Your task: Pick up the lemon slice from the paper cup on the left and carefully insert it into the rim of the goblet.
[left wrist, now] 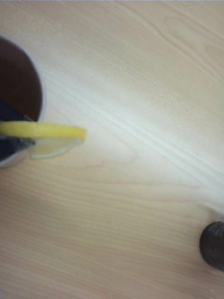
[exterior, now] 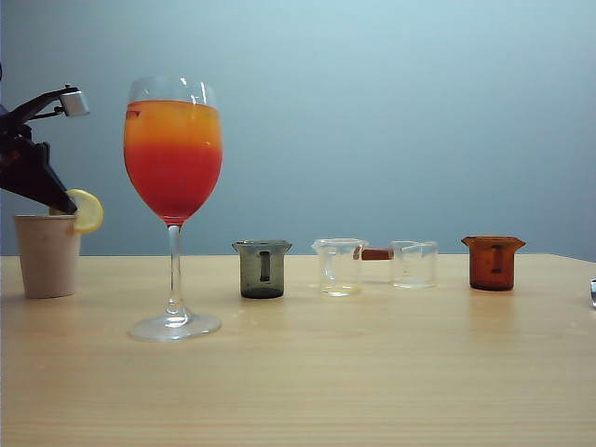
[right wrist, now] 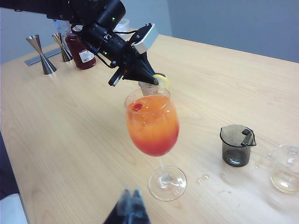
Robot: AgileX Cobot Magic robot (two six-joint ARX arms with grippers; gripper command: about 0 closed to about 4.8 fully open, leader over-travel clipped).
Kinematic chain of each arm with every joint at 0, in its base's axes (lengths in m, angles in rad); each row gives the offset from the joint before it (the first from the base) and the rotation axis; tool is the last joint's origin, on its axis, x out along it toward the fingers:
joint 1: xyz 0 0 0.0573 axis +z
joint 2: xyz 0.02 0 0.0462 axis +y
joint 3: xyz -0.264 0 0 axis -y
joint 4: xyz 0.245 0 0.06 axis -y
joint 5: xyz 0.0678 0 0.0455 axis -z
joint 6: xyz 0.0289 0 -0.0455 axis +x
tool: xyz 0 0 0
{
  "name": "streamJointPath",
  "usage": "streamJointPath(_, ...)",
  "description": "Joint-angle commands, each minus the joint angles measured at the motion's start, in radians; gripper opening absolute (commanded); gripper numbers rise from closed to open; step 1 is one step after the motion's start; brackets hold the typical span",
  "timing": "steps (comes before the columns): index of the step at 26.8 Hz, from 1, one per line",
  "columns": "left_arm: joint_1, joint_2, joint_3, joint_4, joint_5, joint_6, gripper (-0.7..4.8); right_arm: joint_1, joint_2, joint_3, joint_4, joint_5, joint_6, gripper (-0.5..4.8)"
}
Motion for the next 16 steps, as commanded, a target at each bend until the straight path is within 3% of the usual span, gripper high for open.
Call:
streamJointPath(1,-0.001,-0.004,0.005,0.012,0.004,0.000,-0.05,0.001,-0.001,0.005,0.013,-0.002,0.001,-0.02)
streamJointPath(16,-0.008,-0.006,0.055,-0.009,0.027,-0.024,-0.05,0.001,0.013,0.005,0.012,-0.013,0.001,-0.02)
